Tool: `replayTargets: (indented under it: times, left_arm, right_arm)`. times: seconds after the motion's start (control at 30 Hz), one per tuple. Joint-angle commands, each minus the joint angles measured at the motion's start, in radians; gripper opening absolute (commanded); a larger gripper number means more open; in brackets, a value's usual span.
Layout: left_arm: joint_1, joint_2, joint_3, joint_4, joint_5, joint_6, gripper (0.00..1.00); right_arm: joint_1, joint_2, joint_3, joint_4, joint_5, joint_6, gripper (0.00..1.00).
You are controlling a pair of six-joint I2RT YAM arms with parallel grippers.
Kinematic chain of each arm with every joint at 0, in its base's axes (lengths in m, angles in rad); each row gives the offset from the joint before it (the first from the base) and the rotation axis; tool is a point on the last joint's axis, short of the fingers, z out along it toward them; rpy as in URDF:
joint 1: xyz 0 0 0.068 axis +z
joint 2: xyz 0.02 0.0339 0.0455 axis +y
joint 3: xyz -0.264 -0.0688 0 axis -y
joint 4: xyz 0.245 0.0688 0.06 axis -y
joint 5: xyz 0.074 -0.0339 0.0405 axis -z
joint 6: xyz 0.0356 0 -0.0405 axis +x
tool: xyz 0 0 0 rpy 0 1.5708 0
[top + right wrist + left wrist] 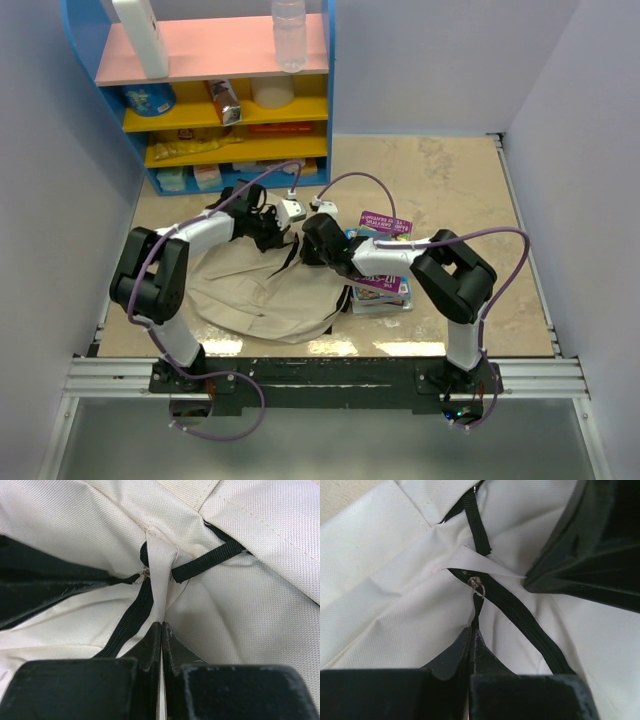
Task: Pack the student bag
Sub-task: Unzip the student bag at the center of the board.
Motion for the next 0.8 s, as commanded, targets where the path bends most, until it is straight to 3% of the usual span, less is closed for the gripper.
replayTargets:
  times: [0.0, 0.07, 0.1, 0.2, 0.3, 0.57, 0.77]
  left_arm:
    - [-0.002, -0.083, -0.023, -0.008, 0.023, 0.000, 0.00]
    - [-0.002, -0.097, -0.033, -0.003, 0.025, -0.006, 0.00]
    - [-0.002, -0.104, -0.033, 0.003, 0.023, -0.009, 0.18]
    - [-0.002, -0.100, -0.025, 0.020, 0.019, -0.020, 0.45]
    - [-0.002, -0.080, -0.004, 0.020, 0.032, -0.026, 0.56]
    - [-0.008, -0.046, -0.003, 0.032, 0.031, 0.003, 0.59]
    - [-0.020, 0.015, 0.018, 0.040, 0.020, 0.044, 0.54]
  right_arm:
    - [-0.037, 0.033, -0.027, -0.044, 0.029, 0.002, 0.00]
    - [-0.040, 0.034, -0.018, -0.046, 0.029, -0.001, 0.00]
    - [-0.040, 0.034, -0.017, -0.046, 0.029, -0.001, 0.00]
    - [-0.038, 0.031, -0.020, -0.044, 0.026, -0.001, 0.00]
    - [-0.038, 0.025, -0.027, -0.044, 0.026, 0.002, 0.00]
    - [-0.040, 0.013, -0.038, -0.044, 0.034, 0.002, 0.00]
    - [-0.041, 0.002, -0.047, -0.041, 0.036, 0.010, 0.00]
